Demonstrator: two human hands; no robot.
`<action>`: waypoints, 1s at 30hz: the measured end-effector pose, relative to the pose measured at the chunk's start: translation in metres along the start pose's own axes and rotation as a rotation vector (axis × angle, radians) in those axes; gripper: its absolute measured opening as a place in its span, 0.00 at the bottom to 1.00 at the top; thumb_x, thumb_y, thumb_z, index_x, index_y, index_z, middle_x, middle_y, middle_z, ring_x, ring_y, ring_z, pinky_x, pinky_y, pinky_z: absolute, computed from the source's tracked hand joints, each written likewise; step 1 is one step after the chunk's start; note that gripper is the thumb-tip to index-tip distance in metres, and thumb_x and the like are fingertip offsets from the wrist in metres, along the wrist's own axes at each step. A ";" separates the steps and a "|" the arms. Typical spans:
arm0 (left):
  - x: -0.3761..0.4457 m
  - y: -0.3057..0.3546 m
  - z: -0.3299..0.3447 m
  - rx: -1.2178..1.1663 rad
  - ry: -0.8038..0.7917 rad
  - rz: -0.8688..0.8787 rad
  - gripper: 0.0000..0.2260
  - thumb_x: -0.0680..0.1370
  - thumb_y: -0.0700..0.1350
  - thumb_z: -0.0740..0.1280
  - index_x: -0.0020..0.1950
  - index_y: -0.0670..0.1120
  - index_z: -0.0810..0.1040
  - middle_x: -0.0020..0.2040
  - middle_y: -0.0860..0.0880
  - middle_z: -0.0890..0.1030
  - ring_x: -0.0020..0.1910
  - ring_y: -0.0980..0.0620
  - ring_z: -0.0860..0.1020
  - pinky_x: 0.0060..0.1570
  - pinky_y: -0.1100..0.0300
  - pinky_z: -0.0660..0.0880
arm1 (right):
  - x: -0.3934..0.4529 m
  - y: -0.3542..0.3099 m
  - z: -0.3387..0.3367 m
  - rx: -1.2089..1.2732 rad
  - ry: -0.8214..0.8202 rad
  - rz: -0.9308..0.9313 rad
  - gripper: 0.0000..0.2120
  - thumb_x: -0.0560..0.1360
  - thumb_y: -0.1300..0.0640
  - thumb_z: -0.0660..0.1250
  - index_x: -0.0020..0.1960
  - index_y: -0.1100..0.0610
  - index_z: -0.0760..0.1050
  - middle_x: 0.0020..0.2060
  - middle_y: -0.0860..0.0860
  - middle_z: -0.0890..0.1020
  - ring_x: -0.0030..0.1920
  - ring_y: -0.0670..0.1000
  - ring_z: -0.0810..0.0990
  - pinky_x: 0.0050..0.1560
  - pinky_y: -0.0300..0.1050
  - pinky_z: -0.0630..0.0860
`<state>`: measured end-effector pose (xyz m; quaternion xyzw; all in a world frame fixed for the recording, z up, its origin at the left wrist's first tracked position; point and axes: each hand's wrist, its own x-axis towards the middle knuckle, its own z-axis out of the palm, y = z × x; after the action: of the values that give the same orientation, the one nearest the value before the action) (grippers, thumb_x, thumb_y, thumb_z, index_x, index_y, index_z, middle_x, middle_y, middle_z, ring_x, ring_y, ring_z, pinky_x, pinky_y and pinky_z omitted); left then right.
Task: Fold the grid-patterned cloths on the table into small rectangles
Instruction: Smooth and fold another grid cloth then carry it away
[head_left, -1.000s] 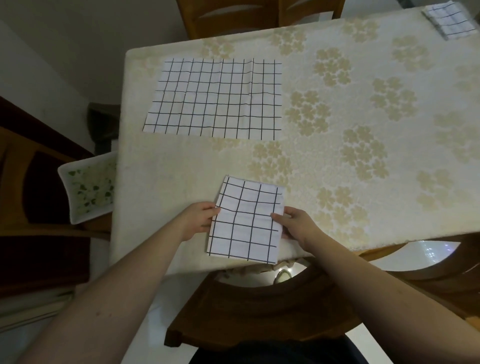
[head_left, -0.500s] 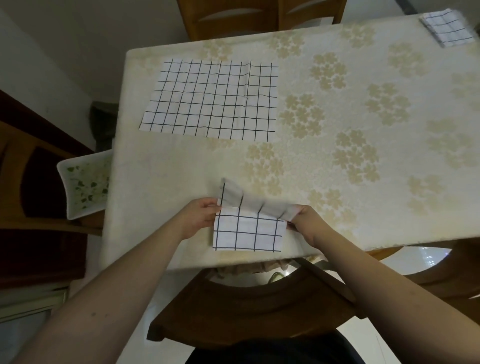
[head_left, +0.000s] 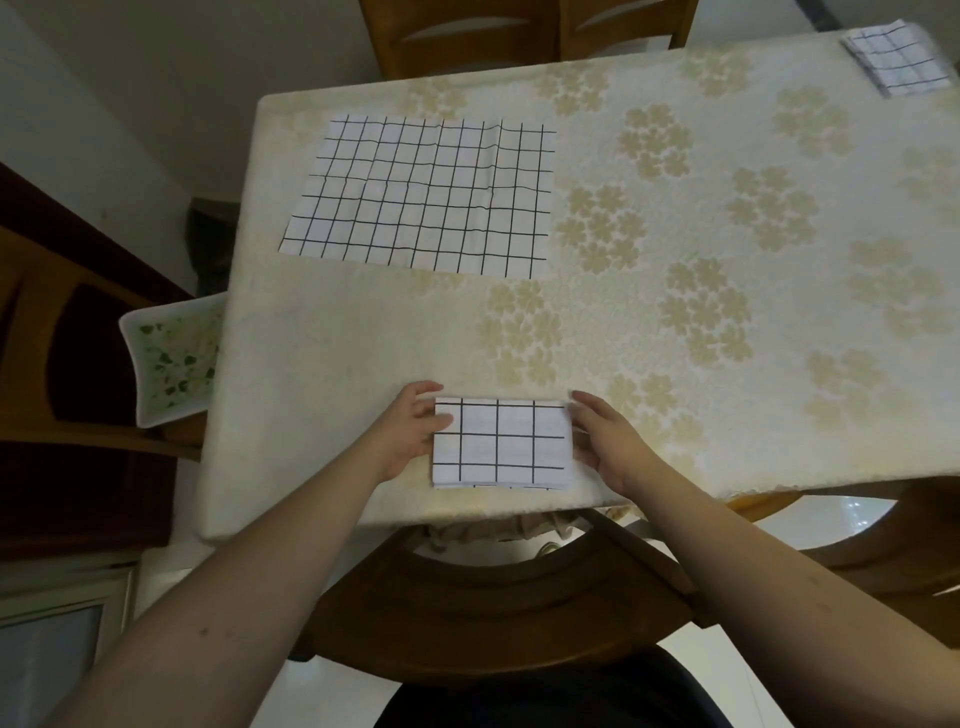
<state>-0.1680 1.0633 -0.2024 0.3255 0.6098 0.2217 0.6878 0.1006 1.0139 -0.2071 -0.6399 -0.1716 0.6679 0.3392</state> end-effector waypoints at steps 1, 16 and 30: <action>-0.001 -0.002 0.002 -0.026 0.006 0.003 0.22 0.77 0.32 0.67 0.67 0.49 0.68 0.60 0.44 0.77 0.55 0.47 0.79 0.51 0.52 0.79 | 0.000 0.002 -0.001 -0.014 0.004 -0.001 0.17 0.80 0.54 0.64 0.68 0.52 0.69 0.56 0.57 0.81 0.50 0.55 0.82 0.46 0.45 0.78; -0.036 -0.009 0.005 0.124 0.114 -0.010 0.06 0.81 0.43 0.64 0.56 0.48 0.78 0.52 0.44 0.84 0.49 0.46 0.84 0.47 0.51 0.81 | -0.014 -0.005 0.005 -0.108 0.020 -0.016 0.07 0.75 0.63 0.70 0.53 0.62 0.80 0.43 0.56 0.85 0.38 0.51 0.84 0.35 0.39 0.79; -0.095 -0.017 0.018 0.019 0.268 0.005 0.09 0.81 0.49 0.65 0.60 0.49 0.78 0.53 0.45 0.84 0.50 0.45 0.83 0.48 0.49 0.81 | -0.056 -0.010 0.006 0.037 -0.084 0.066 0.08 0.76 0.64 0.69 0.54 0.64 0.79 0.46 0.60 0.85 0.42 0.54 0.85 0.39 0.45 0.83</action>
<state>-0.1666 0.9815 -0.1483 0.3011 0.6974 0.2592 0.5965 0.0945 0.9840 -0.1584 -0.6102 -0.1522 0.7081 0.3211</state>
